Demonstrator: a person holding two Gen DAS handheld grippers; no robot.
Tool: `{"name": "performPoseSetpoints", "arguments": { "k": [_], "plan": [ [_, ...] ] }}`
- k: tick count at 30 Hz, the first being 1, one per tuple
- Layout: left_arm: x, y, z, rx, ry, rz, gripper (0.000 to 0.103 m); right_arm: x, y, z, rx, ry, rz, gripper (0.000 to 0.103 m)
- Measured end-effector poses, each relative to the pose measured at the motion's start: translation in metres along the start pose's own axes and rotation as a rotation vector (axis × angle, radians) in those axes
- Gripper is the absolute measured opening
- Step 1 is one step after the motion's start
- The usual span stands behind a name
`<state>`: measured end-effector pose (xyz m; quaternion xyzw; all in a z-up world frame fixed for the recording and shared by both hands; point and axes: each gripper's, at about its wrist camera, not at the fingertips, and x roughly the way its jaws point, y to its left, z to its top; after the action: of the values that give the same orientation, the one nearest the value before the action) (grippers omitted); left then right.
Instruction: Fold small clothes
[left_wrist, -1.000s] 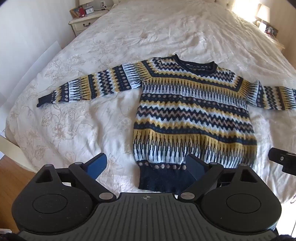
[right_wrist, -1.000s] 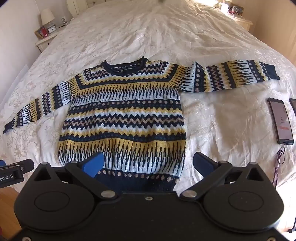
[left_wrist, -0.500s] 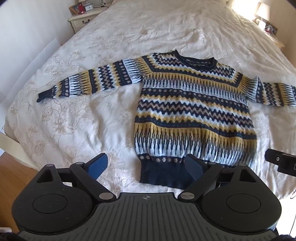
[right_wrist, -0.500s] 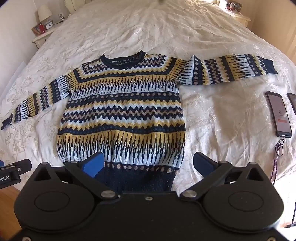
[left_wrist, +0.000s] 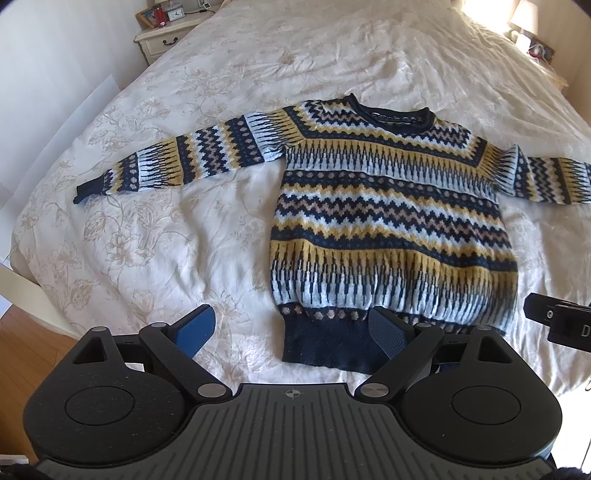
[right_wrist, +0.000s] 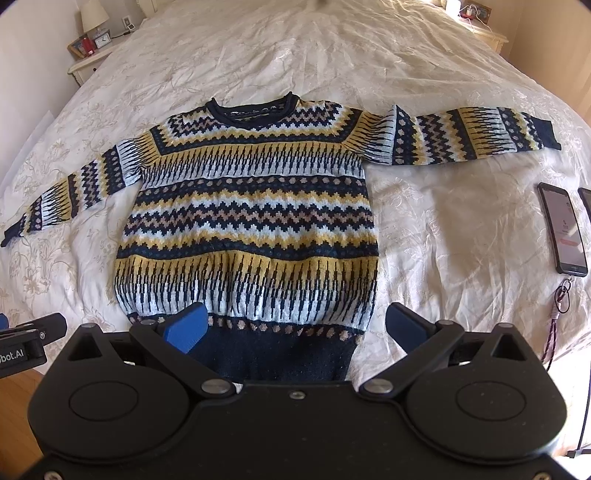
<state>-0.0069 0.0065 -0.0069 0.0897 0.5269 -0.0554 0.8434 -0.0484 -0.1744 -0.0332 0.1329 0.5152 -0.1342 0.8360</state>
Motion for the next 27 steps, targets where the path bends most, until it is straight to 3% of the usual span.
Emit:
{"name": "performPoseSetpoints", "arguments": {
  "k": [27],
  "plan": [
    [0.006,-0.0028,-0.0007,0.0,0.013,0.004,0.091,0.0072,-0.0034,-0.002,0.003,0.021,0.008,0.102]
  ]
}}
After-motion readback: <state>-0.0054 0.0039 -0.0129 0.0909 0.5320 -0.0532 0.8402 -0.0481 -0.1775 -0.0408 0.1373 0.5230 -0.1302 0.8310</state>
